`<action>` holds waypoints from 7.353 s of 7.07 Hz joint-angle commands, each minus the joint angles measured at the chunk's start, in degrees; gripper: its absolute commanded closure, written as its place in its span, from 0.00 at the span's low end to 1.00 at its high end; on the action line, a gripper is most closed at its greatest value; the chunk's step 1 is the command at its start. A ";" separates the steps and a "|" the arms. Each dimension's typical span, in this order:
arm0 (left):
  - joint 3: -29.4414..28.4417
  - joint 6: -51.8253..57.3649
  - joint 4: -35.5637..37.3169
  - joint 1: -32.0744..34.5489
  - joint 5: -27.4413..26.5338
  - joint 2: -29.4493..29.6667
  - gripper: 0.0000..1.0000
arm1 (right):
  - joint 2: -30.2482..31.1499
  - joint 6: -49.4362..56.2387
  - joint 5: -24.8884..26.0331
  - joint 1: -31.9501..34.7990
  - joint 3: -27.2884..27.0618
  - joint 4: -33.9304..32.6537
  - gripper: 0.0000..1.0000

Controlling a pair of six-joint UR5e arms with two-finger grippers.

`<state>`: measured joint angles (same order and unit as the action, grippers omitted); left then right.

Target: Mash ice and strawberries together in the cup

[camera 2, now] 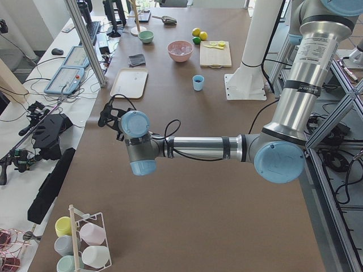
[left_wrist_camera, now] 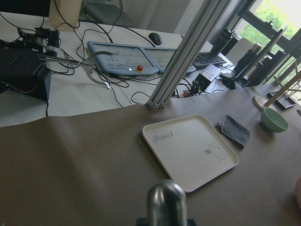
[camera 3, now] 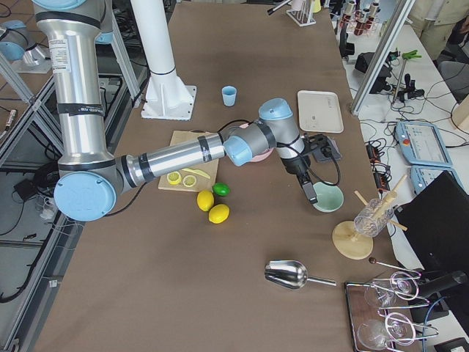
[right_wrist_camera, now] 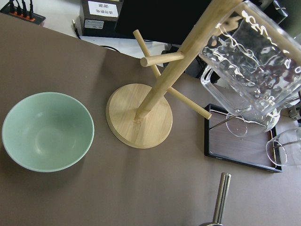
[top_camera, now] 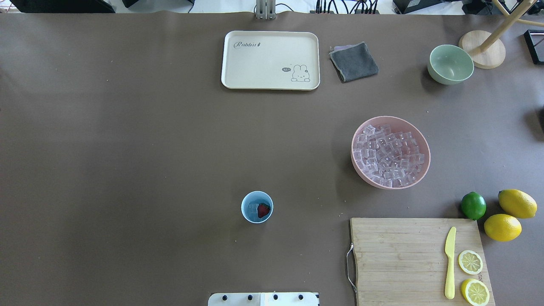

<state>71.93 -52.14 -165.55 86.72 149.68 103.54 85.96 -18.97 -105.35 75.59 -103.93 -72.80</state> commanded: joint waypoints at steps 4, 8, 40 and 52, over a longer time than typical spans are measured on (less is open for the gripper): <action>-0.39 32.59 35.08 3.90 -5.93 -4.31 1.00 | -2.11 -0.01 4.61 -4.83 0.13 0.12 0.00; -3.10 34.38 35.56 -9.00 -22.41 -5.19 1.00 | -2.29 -0.01 4.71 -5.81 -0.05 0.21 0.00; 3.04 29.47 66.00 -2.43 -19.51 14.44 0.02 | 0.70 0.78 -19.11 8.96 0.83 -6.82 0.00; 3.83 36.93 67.20 -2.26 -19.43 14.41 0.02 | -0.97 0.69 -18.49 8.87 4.96 -3.92 0.00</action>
<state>75.92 -15.55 -98.54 84.45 130.31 117.95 85.37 -18.36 -123.75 84.46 -99.07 -76.76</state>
